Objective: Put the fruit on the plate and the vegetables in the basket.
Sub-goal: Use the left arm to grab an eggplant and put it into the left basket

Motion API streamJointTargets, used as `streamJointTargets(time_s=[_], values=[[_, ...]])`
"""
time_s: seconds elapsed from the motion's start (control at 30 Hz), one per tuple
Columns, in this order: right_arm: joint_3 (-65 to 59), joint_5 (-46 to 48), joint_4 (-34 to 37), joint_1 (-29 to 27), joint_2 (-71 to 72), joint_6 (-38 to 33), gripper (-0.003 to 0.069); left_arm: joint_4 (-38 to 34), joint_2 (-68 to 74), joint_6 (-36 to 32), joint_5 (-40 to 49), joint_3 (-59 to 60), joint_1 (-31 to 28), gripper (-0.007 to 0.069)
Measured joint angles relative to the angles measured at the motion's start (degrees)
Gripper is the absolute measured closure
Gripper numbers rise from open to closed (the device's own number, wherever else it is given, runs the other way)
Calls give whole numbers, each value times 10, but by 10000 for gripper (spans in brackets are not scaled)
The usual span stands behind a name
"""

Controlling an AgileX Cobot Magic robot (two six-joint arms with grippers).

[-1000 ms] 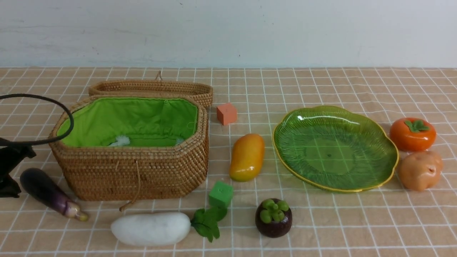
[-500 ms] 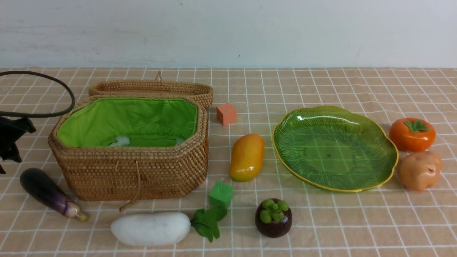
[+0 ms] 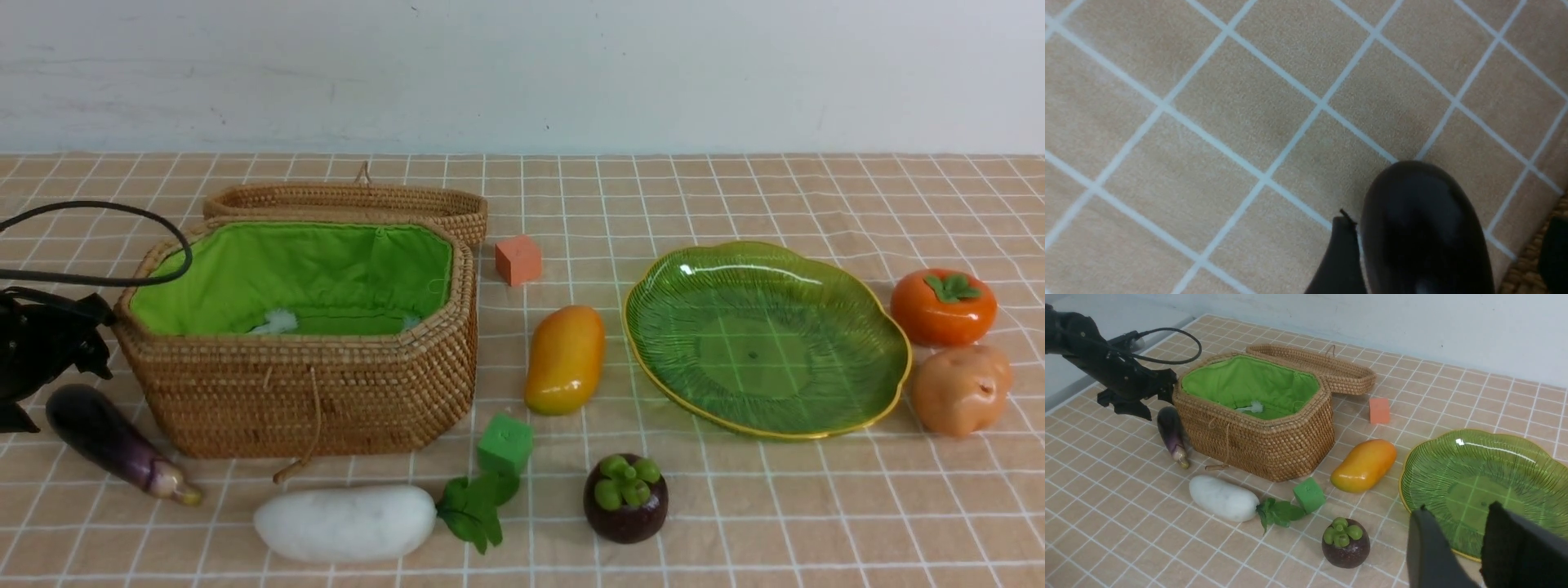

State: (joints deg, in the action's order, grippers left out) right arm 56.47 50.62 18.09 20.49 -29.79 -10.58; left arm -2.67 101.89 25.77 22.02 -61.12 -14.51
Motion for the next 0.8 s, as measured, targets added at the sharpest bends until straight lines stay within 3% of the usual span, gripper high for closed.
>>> streamJointTargets(time_s=[0.4, 0.8], values=[[0, -1, 27, 0, 0, 1, 445, -18, 16, 7, -25, -8, -1, 41], [0, -2, 32, 0, 0, 1, 445, 12, -75, -6, 36, 0, -1, 46]])
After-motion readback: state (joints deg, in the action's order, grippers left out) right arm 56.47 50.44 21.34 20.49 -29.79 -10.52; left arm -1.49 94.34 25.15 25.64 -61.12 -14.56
